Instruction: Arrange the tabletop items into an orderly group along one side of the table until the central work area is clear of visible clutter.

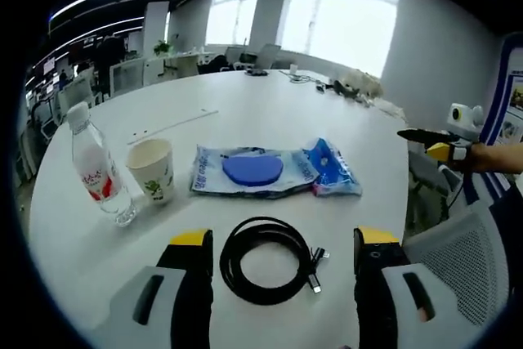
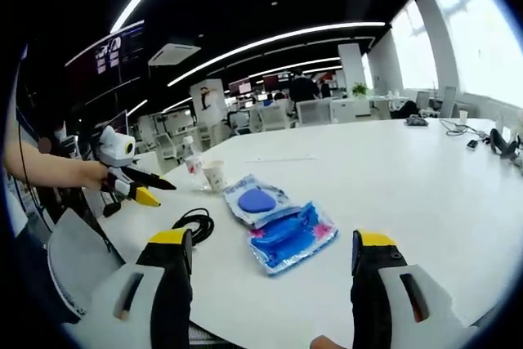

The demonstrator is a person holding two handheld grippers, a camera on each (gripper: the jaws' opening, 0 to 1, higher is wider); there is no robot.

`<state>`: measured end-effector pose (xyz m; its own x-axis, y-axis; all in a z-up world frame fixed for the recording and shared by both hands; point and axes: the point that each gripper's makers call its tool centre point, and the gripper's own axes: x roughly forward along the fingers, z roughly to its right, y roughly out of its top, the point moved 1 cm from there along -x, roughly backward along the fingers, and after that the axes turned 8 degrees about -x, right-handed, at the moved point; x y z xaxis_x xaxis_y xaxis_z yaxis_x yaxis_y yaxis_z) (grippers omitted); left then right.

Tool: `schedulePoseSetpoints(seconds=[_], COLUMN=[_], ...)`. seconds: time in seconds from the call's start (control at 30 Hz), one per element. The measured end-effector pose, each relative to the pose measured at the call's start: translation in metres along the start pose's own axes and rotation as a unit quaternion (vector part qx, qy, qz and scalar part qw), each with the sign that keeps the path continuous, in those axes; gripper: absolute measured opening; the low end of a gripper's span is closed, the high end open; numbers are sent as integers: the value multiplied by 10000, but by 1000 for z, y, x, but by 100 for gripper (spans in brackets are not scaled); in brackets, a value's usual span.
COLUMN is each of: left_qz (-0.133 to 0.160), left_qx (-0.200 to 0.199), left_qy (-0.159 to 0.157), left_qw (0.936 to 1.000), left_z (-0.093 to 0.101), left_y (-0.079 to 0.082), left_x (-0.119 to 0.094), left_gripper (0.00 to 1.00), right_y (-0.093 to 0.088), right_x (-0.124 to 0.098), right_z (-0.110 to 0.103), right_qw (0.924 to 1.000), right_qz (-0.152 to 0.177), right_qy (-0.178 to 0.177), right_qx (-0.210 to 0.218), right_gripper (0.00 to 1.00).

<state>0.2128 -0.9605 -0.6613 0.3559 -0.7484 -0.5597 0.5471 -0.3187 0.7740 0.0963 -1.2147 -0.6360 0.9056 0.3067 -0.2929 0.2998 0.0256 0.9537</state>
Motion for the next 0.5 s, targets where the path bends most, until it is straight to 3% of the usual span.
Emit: schedulePoseSetpoints(seconds=[0.5], left_qz=[-68], left_qx=[148], left_qy=[-125], left_qw=[9998], left_z=[0], left_y=[9], left_x=[13], left_gripper=[66], right_y=[2], right_x=[6], right_z=[-4], right_qw=[10000], right_qz=[-29], right_qy=[40], right_qx=[75], right_gripper=[77])
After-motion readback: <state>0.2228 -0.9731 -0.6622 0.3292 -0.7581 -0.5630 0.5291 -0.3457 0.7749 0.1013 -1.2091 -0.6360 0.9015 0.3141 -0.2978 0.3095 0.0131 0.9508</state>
